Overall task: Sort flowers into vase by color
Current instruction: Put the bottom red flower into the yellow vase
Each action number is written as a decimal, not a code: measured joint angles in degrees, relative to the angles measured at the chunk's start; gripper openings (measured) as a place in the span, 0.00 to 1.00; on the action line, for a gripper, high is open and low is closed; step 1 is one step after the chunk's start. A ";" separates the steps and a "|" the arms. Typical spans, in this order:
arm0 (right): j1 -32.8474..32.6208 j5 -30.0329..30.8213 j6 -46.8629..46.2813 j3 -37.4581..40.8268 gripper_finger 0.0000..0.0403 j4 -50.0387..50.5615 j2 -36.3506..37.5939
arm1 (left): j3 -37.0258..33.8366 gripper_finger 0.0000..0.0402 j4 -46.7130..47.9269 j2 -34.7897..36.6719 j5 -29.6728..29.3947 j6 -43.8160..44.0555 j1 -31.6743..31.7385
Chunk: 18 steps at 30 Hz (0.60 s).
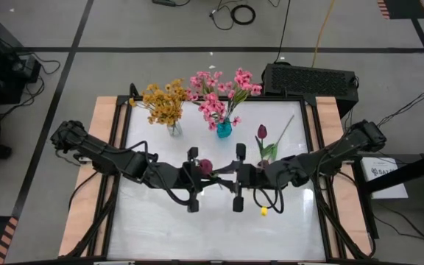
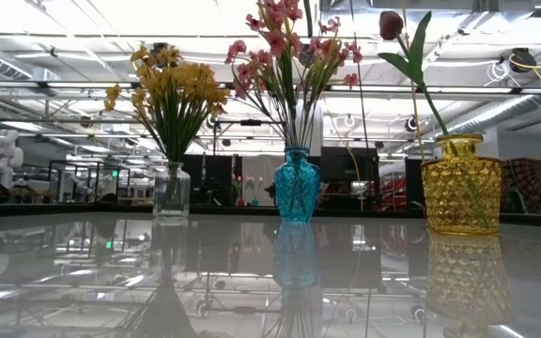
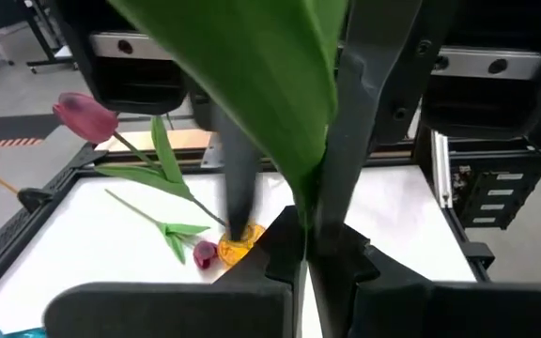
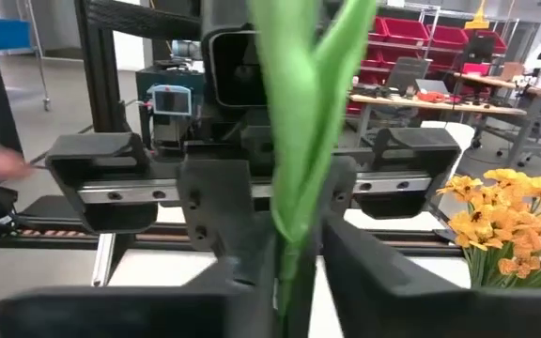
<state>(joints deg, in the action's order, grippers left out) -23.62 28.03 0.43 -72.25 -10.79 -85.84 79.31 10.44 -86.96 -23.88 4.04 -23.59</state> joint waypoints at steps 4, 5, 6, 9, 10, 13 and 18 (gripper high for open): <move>-0.22 0.06 0.11 0.00 0.03 0.56 -0.02 | 0.00 0.05 1.03 0.00 -0.99 -0.32 0.00; -0.29 0.17 0.03 0.00 0.03 0.78 0.08 | 0.00 0.05 1.14 0.00 -1.25 -0.32 0.00; -0.44 0.25 -0.24 0.00 0.03 1.02 0.26 | 0.00 0.06 1.13 0.00 -1.27 -0.30 0.00; -0.58 0.46 -1.17 0.00 0.03 3.03 1.49 | 0.00 0.09 1.33 -0.01 -1.13 -0.34 -0.14; -0.70 0.55 -1.53 0.00 0.02 4.23 2.20 | 0.00 0.12 1.64 -0.02 -0.76 -0.30 -0.23; -1.36 1.03 -2.83 0.00 0.01 7.76 4.74 | 0.00 0.23 3.19 0.02 -0.14 -0.01 -0.97; -3.88 5.70 -4.46 0.00 0.01 14.48 10.50 | 0.00 0.43 3.19 0.09 -2.69 0.23 -2.60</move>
<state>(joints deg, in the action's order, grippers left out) -27.50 33.73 -4.03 -72.25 3.70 -75.34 79.31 13.63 -86.87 -26.56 4.27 -26.19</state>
